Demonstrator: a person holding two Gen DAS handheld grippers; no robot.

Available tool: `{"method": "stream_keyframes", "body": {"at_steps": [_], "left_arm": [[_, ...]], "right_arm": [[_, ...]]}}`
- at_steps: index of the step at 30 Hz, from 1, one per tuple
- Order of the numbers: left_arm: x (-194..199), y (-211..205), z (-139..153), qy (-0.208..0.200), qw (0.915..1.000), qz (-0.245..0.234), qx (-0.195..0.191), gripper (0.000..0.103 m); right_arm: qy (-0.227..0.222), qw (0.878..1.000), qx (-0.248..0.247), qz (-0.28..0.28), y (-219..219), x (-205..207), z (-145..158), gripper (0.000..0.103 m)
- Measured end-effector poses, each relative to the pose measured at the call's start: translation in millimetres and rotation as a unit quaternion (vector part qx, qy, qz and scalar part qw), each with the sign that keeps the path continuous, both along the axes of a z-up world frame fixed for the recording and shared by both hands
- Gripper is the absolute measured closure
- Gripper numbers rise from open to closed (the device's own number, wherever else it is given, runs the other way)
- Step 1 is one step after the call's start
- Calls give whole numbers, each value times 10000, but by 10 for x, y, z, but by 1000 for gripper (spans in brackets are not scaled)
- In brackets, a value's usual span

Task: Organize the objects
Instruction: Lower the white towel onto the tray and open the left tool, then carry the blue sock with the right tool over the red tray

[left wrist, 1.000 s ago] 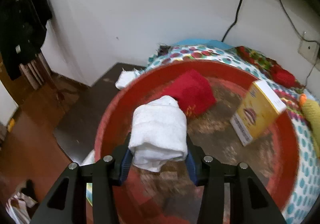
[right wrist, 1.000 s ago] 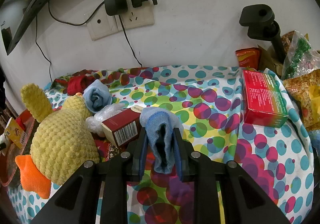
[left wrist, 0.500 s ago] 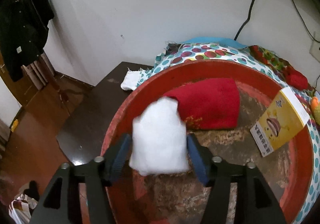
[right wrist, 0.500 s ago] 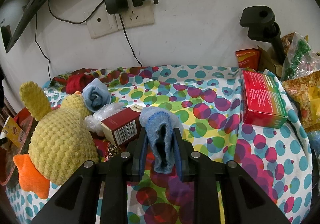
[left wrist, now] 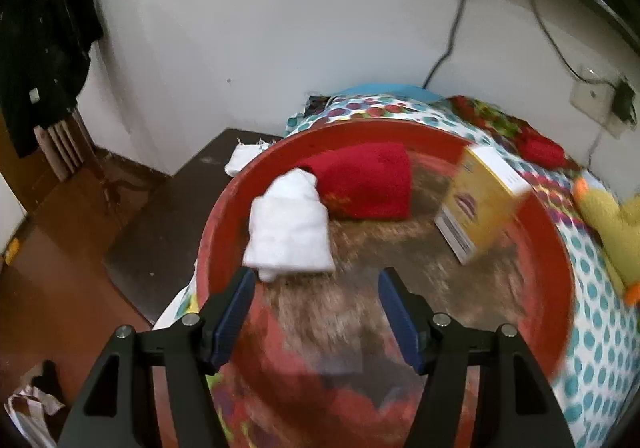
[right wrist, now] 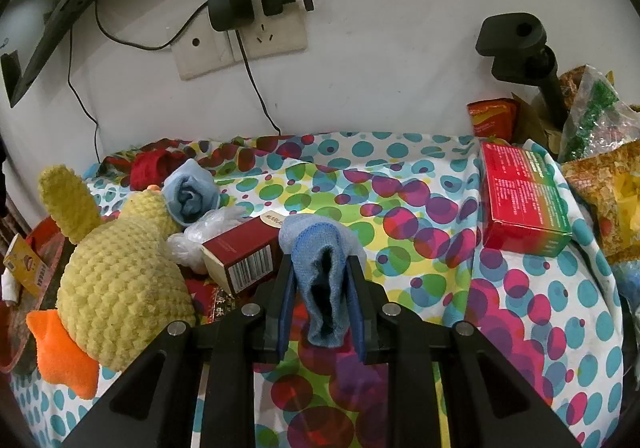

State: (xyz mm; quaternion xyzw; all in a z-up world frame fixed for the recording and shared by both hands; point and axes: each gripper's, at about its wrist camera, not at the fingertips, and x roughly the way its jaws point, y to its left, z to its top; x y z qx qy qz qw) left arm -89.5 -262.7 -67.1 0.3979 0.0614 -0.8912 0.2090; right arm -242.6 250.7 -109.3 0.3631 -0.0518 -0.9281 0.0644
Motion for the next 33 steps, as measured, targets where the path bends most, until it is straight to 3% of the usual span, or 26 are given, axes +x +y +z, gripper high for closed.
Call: {"method": "stream_keyframes", "body": {"at_steps": [5, 12, 16, 23, 33], "left_arm": [[301, 515, 54, 114, 9987, -330, -382, 37], [643, 883, 56, 265, 9965, -756, -256, 37], [793, 881, 91, 469, 9950, -844, -269, 37], [821, 783, 84, 407, 9951, -896, 133, 37], [906, 615, 154, 477, 9961, -724, 178, 37]], "right_arm": [[15, 9999, 134, -7, -36, 4, 12, 80], [52, 9996, 260, -78, -64, 6, 17, 80], [201, 9993, 282, -161, -45, 47, 54, 80], [335, 9980, 385, -372, -22, 88, 91, 80], [351, 9970, 400, -571, 49, 254, 256, 80]]}}
